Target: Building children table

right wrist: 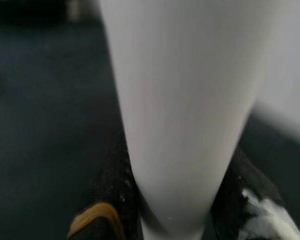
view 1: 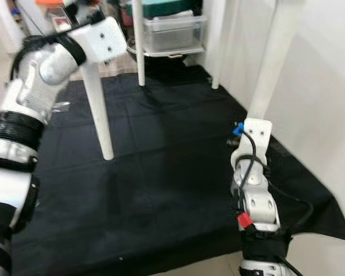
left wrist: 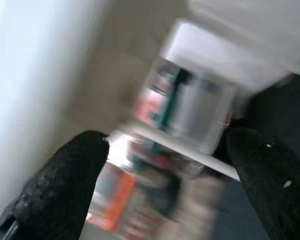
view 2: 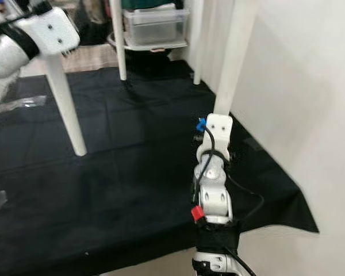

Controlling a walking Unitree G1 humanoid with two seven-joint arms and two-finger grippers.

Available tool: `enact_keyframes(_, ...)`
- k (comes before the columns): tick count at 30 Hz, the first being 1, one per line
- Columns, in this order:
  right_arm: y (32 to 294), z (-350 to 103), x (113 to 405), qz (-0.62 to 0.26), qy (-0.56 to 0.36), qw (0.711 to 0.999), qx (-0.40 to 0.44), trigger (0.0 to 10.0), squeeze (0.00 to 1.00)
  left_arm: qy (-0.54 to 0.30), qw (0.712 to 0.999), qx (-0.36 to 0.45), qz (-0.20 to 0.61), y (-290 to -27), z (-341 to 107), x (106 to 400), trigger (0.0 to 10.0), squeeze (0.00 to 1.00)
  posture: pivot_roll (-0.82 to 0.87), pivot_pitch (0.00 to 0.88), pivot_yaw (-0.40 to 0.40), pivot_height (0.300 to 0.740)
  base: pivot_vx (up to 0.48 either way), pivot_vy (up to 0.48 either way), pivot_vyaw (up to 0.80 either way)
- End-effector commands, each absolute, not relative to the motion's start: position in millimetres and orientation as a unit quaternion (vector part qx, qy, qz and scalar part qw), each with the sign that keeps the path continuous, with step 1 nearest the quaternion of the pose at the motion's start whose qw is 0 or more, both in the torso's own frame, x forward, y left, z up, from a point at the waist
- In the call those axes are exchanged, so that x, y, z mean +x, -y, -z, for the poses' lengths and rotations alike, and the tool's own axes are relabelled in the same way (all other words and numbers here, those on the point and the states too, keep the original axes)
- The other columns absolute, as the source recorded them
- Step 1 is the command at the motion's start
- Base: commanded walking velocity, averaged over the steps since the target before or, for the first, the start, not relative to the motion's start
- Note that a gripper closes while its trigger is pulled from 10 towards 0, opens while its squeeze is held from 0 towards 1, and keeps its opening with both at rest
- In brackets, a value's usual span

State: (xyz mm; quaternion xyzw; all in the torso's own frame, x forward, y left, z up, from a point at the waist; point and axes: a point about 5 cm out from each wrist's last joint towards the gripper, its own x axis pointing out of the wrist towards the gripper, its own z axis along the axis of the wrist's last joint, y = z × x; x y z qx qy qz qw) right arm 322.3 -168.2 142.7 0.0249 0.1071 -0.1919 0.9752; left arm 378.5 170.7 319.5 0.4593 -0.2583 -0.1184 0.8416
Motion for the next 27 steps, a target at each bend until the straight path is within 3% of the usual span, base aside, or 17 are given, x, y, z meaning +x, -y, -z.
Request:
enact_keyframes(1, 168, -106, 311, 0.195, -0.195, 0.960, 0.047, 0.0, 0.00, 0.246, 0.858, 0.430, 0.138, -162, -301, 373, 10.0, 0.00, 0.13, 0.015, 0.005, 0.740, 0.000, 0.000, 0.00)
enact_keyframes(2, 165, -108, 311, 0.184, -0.190, 0.964, 0.033, 0.0, 0.00, 0.229, 0.869, 0.411, 0.153, -157, -282, 369, 10.0, 0.00, 0.12, 0.013, 0.001, 0.740, 0.000, 0.000, 0.00)
enact_keyframes(3, 164, -111, 312, 0.182, -0.182, 0.966, 0.028, 2.0, 0.00, 0.210, 0.876, 0.400, 0.169, -151, -262, 364, 10.0, 0.00, 0.12, 0.013, 0.001, 0.740, 0.000, 0.000, 0.00)
enact_keyframes(5, 164, -111, 312, 0.182, -0.182, 0.966, 0.028, 2.0, 0.00, 0.210, 0.876, 0.400, 0.169, -151, -262, 364, 10.0, 0.00, 0.12, 0.013, 0.001, 0.740, 0.000, 0.000, 0.00)
enact_keyframes(6, 162, -116, 314, 0.171, -0.171, 0.970, 0.019, 10.0, 0.00, 0.191, 0.886, 0.386, 0.174, -148, -243, 358, 10.0, 0.00, 0.13, 0.019, -0.004, 0.740, 0.000, 0.000, 0.00)
enact_keyframes(12, 155, -131, 317, 0.120, -0.134, 0.984, -0.001, 10.0, 0.00, 0.147, 0.910, 0.343, 0.179, -144, -204, 340, 10.0, 0.00, 0.12, 0.020, -0.005, 0.740, 0.000, 0.000, 0.00)
enact_keyframes(13, 153, -139, 315, 0.104, -0.102, 0.989, -0.002, 10.0, 0.25, 0.137, 0.920, 0.326, 0.169, -144, -191, 324, 10.0, 0.00, 0.13, 0.020, -0.017, 0.740, 0.000, 0.000, 0.00)
enact_keyframes(14, 153, -139, 315, 0.104, -0.102, 0.989, -0.002, 10.0, 0.25, 0.137, 0.920, 0.326, 0.169, -144, -191, 324, 10.0, 0.00, 0.13, 0.020, -0.017, 0.740, 0.000, 0.000, 0.00)
enact_keyframes(15, 152, -142, 313, 0.098, -0.086, 0.991, -0.019, 10.0, 1.00, 0.131, 0.924, 0.318, 0.166, -144, -185, 316, 10.0, 0.00, 0.12, 0.020, -0.017, 0.740, 0.000, 0.000, 0.00)
enact_keyframes(19, 150, -144, 310, 0.086, -0.074, 0.993, -0.029, 10.0, 1.00, 0.124, 0.929, 0.307, 0.164, -143, -176, 303, 10.0, 0.00, 0.12, 0.017, -0.020, 0.740, 0.000, 0.000, 0.00)
enact_keyframes(25, 146, -144, 290, 0.047, -0.050, 0.997, -0.041, 10.0, 1.00, 0.082, 0.950, 0.263, 0.148, -143, -150, 257, 10.0, 0.00, 0.11, 0.017, -0.022, 0.740, 0.000, 0.000, 0.00)
enact_keyframes(26, 145, -144, 282, 0.032, -0.041, 0.998, -0.042, 10.0, 0.00, 0.067, 0.956, 0.245, 0.148, -142, -143, 250, 10.0, 0.00, 0.10, 0.021, -0.016, 0.740, 0.000, 0.000, 0.00)
enact_keyframes(27, 145, -144, 282, 0.032, -0.041, 0.998, -0.042, 10.0, 0.00, 0.067, 0.956, 0.245, 0.148, -142, -143, 250, 10.0, 0.00, 0.10, 0.021, -0.016, 0.740, 0.000, 0.000, 0.00)
